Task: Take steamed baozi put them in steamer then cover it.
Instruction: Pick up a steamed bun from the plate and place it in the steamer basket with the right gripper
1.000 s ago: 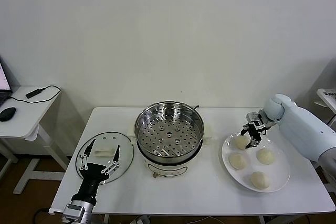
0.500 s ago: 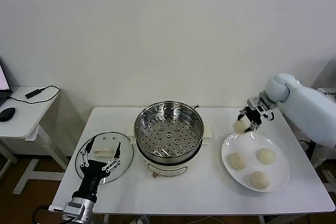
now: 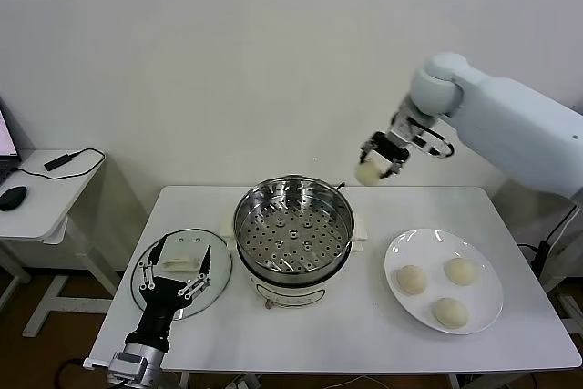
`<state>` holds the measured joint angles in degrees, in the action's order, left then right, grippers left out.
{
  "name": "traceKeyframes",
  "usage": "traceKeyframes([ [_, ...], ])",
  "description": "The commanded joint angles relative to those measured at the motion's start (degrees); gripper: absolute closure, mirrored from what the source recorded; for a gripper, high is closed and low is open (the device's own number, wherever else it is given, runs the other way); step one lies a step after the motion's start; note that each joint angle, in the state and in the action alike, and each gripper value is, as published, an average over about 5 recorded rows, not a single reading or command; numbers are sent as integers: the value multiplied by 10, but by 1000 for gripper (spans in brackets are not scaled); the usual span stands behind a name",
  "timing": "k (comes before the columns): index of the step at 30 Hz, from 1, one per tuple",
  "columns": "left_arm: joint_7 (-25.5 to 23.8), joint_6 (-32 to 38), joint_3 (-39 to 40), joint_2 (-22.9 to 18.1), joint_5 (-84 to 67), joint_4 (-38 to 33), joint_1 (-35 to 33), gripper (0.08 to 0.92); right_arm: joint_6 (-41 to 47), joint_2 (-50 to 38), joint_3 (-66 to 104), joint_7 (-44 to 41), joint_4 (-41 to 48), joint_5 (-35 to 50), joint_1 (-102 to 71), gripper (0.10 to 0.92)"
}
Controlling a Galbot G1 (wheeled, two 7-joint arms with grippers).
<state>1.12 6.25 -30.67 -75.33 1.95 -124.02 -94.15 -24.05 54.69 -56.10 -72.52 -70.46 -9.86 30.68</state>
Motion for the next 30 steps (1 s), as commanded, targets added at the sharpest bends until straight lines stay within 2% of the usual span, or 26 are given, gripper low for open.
traceKeyframes([
  [1, 0, 0, -1, 0, 0, -3, -1, 177, -52, 109, -41, -1, -24, -25, 39, 406],
  [14, 0, 4, -5, 0, -5, -8, -3, 177, -54, 208, -26, 29, 84, -127, -66, 406],
  [21, 0, 7, -9, 0, -7, -8, -4, 177, -64, 233, -15, 46, 135, -144, -90, 406],
  [30, 1, 11, -14, 0, -8, -6, -6, 177, -74, 250, -11, 51, 154, -157, -101, 399],
])
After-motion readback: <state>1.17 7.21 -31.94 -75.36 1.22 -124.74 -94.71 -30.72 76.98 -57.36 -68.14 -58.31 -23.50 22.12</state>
